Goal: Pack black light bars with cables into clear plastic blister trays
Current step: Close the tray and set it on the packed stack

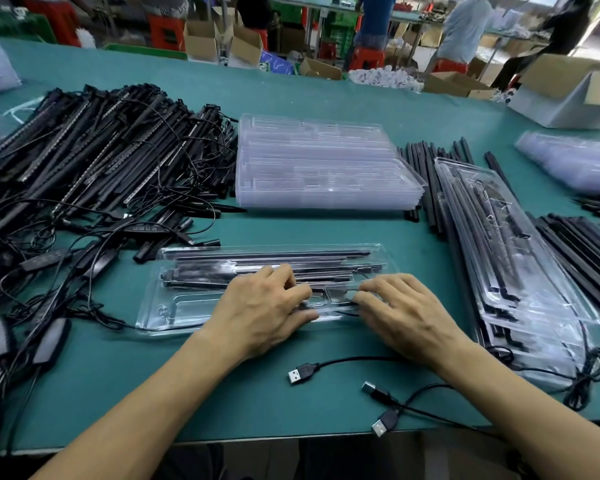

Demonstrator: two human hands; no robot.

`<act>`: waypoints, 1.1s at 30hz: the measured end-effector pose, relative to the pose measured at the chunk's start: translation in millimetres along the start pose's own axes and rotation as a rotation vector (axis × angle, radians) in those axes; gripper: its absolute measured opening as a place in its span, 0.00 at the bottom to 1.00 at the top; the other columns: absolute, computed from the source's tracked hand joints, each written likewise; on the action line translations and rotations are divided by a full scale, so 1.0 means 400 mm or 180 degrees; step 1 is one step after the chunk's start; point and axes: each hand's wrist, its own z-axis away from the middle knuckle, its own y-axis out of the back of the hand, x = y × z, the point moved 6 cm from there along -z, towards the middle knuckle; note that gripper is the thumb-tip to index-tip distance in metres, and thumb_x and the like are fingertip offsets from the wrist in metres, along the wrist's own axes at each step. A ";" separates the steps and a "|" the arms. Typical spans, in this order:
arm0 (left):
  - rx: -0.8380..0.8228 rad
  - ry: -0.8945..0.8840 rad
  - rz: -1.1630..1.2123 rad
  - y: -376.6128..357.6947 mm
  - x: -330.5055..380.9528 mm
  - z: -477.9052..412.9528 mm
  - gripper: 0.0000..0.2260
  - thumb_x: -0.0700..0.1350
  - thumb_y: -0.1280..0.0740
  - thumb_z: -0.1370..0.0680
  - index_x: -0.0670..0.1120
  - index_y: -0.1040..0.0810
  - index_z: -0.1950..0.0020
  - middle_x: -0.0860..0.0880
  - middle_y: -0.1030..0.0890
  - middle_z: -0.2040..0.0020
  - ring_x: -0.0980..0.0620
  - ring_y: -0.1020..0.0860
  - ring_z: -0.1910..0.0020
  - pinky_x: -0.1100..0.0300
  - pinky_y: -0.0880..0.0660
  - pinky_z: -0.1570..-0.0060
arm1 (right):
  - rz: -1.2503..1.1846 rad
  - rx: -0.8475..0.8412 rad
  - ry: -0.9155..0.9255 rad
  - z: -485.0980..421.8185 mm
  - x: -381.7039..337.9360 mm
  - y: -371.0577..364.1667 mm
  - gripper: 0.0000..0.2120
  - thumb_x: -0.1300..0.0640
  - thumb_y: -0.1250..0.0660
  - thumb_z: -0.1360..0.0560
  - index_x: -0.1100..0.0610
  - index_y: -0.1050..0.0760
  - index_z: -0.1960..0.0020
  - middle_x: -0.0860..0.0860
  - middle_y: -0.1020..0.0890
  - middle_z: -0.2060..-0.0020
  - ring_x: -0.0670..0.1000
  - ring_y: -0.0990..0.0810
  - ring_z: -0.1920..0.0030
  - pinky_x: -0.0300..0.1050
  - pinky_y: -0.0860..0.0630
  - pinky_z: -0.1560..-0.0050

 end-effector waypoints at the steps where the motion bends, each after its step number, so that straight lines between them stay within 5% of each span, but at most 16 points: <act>1: 0.0007 -0.0007 0.0004 0.003 0.000 -0.001 0.24 0.66 0.51 0.22 0.53 0.21 0.50 0.51 0.23 0.53 0.49 0.23 0.59 0.57 0.30 0.69 | -0.0098 -0.0073 -0.0015 -0.001 0.007 -0.005 0.07 0.55 0.36 0.22 0.55 0.19 0.48 0.51 0.18 0.51 0.55 0.18 0.50 0.51 0.22 0.50; 9: 0.0086 0.0020 -0.0002 0.008 0.002 -0.001 0.23 0.64 0.49 0.21 0.52 0.21 0.49 0.51 0.22 0.54 0.48 0.22 0.59 0.56 0.29 0.70 | -0.0411 -0.0611 -0.0099 -0.008 0.034 -0.024 0.13 0.49 0.35 0.23 0.52 0.22 0.41 0.48 0.19 0.46 0.53 0.20 0.46 0.51 0.22 0.50; 15: 0.0292 -0.0046 -0.0052 0.010 0.006 0.004 0.21 0.62 0.46 0.21 0.50 0.20 0.53 0.50 0.23 0.58 0.48 0.23 0.63 0.57 0.28 0.74 | -0.0403 -0.0581 -0.0290 -0.014 0.033 -0.016 0.12 0.53 0.28 0.26 0.52 0.20 0.43 0.50 0.18 0.48 0.55 0.19 0.50 0.49 0.23 0.61; 23: 0.0327 0.0001 -0.0028 0.008 0.008 0.008 0.20 0.62 0.46 0.21 0.50 0.20 0.53 0.50 0.23 0.58 0.49 0.23 0.64 0.58 0.28 0.73 | -0.0434 -0.0756 -0.0340 -0.026 0.037 -0.024 0.12 0.52 0.27 0.26 0.50 0.20 0.44 0.48 0.19 0.48 0.54 0.19 0.50 0.49 0.23 0.61; 28: 0.0299 0.0010 0.0001 0.008 0.007 0.006 0.21 0.62 0.46 0.21 0.50 0.20 0.53 0.50 0.22 0.58 0.49 0.23 0.63 0.57 0.28 0.73 | -0.0539 -0.0969 -0.0465 -0.040 0.053 -0.028 0.19 0.48 0.25 0.29 0.49 0.21 0.39 0.49 0.20 0.47 0.54 0.20 0.50 0.51 0.22 0.59; 33: 0.0347 -0.0033 0.0039 0.010 0.004 0.010 0.21 0.62 0.46 0.20 0.50 0.20 0.53 0.51 0.22 0.58 0.49 0.23 0.63 0.56 0.25 0.72 | -0.0475 -0.1343 -0.1128 -0.063 0.088 -0.055 0.35 0.41 0.25 0.32 0.41 0.33 0.28 0.48 0.26 0.41 0.53 0.26 0.44 0.49 0.28 0.48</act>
